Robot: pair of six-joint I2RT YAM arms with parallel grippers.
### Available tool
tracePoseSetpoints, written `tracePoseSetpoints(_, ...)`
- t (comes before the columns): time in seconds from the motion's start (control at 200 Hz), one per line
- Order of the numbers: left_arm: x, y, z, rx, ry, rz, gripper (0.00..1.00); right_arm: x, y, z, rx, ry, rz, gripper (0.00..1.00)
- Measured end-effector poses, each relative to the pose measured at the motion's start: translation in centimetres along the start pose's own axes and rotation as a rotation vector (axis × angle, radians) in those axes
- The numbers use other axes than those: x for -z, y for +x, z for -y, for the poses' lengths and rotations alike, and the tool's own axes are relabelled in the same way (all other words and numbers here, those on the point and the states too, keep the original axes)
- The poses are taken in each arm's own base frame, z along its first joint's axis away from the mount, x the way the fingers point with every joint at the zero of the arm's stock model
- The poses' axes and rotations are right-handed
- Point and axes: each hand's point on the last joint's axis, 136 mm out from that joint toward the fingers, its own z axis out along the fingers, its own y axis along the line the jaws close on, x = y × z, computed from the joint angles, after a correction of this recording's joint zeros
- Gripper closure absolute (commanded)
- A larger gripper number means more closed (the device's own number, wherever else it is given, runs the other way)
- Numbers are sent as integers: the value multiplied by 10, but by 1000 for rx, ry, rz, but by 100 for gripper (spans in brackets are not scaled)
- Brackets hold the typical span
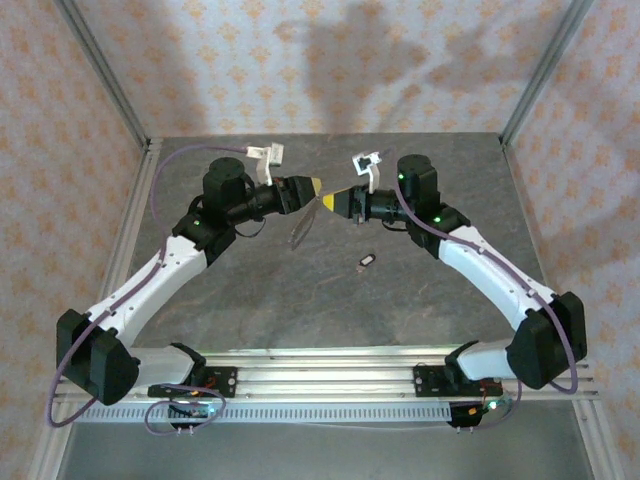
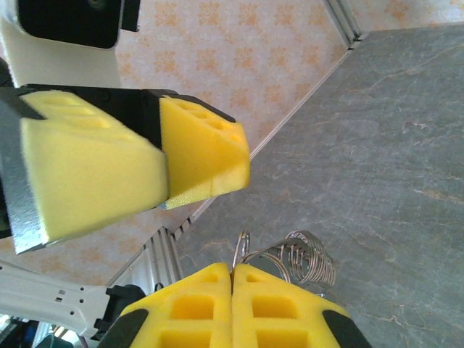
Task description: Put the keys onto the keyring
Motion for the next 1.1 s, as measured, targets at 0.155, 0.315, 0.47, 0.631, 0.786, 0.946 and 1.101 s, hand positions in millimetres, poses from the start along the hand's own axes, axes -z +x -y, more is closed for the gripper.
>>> tracePoseSetpoints(0.155,-1,5,-3,5,-4,-8,57,-4,1,2,-13,-13,-5,100)
tracePoseSetpoints(0.315,-2,11,-9,13,-13,-20,57,-5,-2,0,-8,-25,3,100)
tracePoseSetpoints(0.47,-3,13,-8,11,-10,-22,57,-5,-6,-2,4,-33,17,100)
tracePoseSetpoints(0.631,-6,15,-4,6,6,-26,68,-5,-5,-1,3,-37,27,100)
tracePoseSetpoints(0.786,-8,20,-11,5,-1,-31,79,-4,-2,3,-2,-31,29,100)
tracePoseSetpoints(0.946,-9,24,-14,4,2,-33,86,-3,-2,6,-5,-13,38,100)
tracePoseSetpoints(1.101,-8,25,-12,-1,9,-34,86,-2,-4,9,-5,-4,49,100)
